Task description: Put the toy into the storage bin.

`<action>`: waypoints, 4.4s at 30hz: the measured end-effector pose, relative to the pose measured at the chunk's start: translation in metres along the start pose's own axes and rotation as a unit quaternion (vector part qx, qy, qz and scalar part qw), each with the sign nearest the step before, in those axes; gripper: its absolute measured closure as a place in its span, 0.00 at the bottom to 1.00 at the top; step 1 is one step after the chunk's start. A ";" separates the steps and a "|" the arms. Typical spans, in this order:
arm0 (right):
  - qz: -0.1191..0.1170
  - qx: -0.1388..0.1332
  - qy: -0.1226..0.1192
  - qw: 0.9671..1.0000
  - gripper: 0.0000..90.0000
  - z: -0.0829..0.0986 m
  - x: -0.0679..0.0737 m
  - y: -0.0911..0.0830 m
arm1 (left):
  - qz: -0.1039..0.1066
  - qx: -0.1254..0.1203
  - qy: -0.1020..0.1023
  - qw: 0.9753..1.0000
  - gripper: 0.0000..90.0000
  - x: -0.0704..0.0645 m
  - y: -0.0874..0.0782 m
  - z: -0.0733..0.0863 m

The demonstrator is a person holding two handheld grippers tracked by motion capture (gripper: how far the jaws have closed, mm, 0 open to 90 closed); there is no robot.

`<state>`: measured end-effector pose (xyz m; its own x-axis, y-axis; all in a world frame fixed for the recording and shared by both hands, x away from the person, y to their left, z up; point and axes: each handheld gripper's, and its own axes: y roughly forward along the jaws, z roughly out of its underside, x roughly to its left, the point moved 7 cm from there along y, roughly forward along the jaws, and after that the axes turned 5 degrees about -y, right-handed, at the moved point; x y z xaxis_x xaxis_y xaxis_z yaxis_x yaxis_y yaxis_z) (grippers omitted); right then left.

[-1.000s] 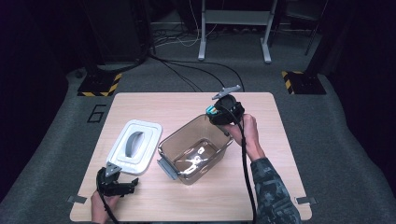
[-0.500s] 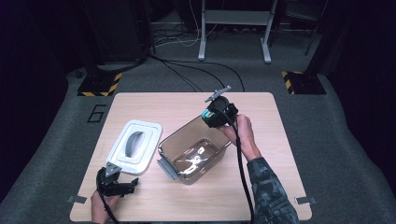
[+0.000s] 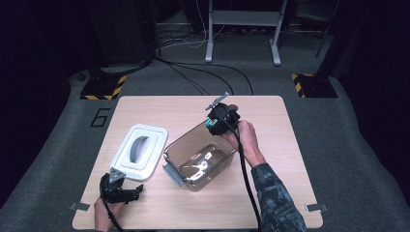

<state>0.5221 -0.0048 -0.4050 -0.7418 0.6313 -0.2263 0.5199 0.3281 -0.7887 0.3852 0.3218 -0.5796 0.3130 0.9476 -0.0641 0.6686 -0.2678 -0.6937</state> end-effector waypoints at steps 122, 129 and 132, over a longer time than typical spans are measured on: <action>0.039 -0.076 0.135 0.987 0.01 0.170 -0.031 -0.055 | 0.000 -0.001 -0.001 1.000 0.03 0.000 0.000 0.000; 0.032 -0.071 0.155 0.985 0.01 0.191 -0.028 -0.040 | 0.000 -0.001 -0.001 1.000 0.03 0.000 0.000 0.000; 0.026 -0.066 0.163 0.984 0.01 0.200 -0.025 -0.031 | 0.000 -0.001 -0.001 1.000 0.03 0.000 0.000 0.000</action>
<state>0.4399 -0.1715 -0.4896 -0.5493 0.8340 -0.0522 0.6198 0.3646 -0.6949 0.3850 0.3217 -0.5795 0.3117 0.9479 -0.0661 0.6703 -0.2687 -0.6917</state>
